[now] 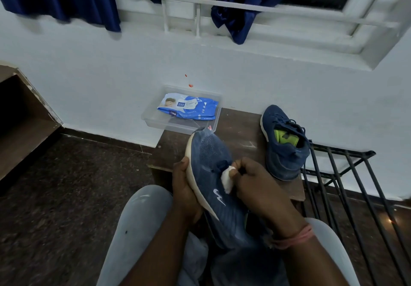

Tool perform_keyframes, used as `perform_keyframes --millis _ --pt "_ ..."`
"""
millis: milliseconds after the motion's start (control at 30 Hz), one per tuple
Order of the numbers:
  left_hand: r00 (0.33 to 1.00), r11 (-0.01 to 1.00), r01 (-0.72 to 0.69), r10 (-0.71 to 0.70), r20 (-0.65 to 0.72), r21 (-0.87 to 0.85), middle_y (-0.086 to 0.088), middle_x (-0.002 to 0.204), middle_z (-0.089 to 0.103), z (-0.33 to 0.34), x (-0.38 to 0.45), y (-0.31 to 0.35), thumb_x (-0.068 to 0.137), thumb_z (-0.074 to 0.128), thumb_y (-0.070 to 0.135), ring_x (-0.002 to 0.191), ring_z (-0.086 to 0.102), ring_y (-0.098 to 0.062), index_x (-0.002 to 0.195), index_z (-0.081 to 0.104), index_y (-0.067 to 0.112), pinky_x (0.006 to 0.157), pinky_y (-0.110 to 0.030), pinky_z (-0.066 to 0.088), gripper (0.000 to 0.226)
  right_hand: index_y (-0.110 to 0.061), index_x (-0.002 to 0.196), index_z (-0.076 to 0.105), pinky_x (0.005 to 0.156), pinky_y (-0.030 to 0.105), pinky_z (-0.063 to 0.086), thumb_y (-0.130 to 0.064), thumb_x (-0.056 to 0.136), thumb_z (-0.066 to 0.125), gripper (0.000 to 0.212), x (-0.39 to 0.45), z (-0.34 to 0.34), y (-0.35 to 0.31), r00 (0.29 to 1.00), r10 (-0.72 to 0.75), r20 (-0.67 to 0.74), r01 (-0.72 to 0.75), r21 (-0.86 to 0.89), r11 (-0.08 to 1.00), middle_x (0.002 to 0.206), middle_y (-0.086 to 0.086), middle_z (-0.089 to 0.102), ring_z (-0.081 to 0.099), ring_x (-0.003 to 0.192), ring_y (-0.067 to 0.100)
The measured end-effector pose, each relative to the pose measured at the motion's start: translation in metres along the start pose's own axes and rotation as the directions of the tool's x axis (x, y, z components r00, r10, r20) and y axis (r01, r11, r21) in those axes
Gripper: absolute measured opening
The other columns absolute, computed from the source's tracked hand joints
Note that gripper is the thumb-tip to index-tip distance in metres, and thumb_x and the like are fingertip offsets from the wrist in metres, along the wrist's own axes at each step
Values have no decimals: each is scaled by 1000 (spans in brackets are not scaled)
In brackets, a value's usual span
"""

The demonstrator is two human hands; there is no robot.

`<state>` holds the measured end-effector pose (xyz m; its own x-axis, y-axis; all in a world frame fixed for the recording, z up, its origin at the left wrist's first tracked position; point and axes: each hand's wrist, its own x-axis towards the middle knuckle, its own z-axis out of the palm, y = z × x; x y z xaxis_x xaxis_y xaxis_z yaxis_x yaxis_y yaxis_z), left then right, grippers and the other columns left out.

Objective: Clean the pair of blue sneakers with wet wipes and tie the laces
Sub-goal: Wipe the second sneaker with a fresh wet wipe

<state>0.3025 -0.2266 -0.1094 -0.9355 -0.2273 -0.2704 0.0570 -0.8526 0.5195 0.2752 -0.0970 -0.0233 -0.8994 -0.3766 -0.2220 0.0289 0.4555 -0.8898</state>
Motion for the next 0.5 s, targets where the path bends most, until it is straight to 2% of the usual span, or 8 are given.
perform_keyframes --millis 67,133,200,300,333,400,433,500 --pt "1000 1000 -4 4 -2 30 -21 109 73 0 0 0 84 42 51 96 73 -32 103 81 10 81 -39 58 59 -14 78 57 64 24 42 -20 96 55 19 -2 4 -2 999 -53 -10 52 -115 992 73 1 68 57 63 8" --pt "1000 998 -6 6 -6 63 -23 120 70 1 -1 0 82 48 52 105 70 -34 118 74 8 87 -41 55 63 -19 84 55 59 17 37 -21 94 56 11 -5 3 -4 996 -81 -47 61 -324 944 79 -2 64 57 72 9" --pt "998 995 -31 36 -49 99 -23 125 68 -3 0 -3 79 55 54 111 68 -36 128 67 7 91 -43 53 68 -15 89 56 62 19 42 -19 94 54 6 -4 4 -4 997 -59 -46 34 -415 909 86 3 64 59 77 17" --pt "992 993 -63 73 -104 95 -23 124 68 -5 3 -5 75 63 53 118 62 -39 121 73 9 97 -45 49 65 -12 81 58 66 41 56 -22 90 51 16 -2 10 -2 999 -16 29 23 -230 973 73 9 68 66 70 26" --pt "991 994 -77 85 -106 81 -24 124 68 -6 5 -5 71 68 55 120 60 -41 118 75 9 99 -47 48 66 -13 79 58 61 39 56 -22 93 51 18 -2 9 -1 999 4 45 2 -128 992 69 7 68 67 66 23" --pt "988 993 -101 106 -109 58 -22 118 70 -3 4 -2 69 69 60 116 63 -41 112 78 11 98 -46 48 66 -10 80 57 55 25 48 -13 100 49 21 -8 1 -4 995 -32 90 32 -4 999 65 3 67 63 58 12" --pt "988 994 -109 112 -108 27 -19 110 73 -1 3 0 77 58 61 106 68 -37 104 81 12 92 -43 50 61 -8 81 56 59 21 46 -9 101 48 22 -12 -2 -7 990 -89 109 87 23 996 66 3 68 61 60 9" --pt "989 993 -119 117 -85 -12 -13 99 75 3 2 0 85 39 57 89 74 -27 91 84 16 80 -39 52 62 -15 81 55 69 24 49 -12 101 50 20 -20 -4 -11 980 -180 88 179 20 984 71 1 69 61 67 10"
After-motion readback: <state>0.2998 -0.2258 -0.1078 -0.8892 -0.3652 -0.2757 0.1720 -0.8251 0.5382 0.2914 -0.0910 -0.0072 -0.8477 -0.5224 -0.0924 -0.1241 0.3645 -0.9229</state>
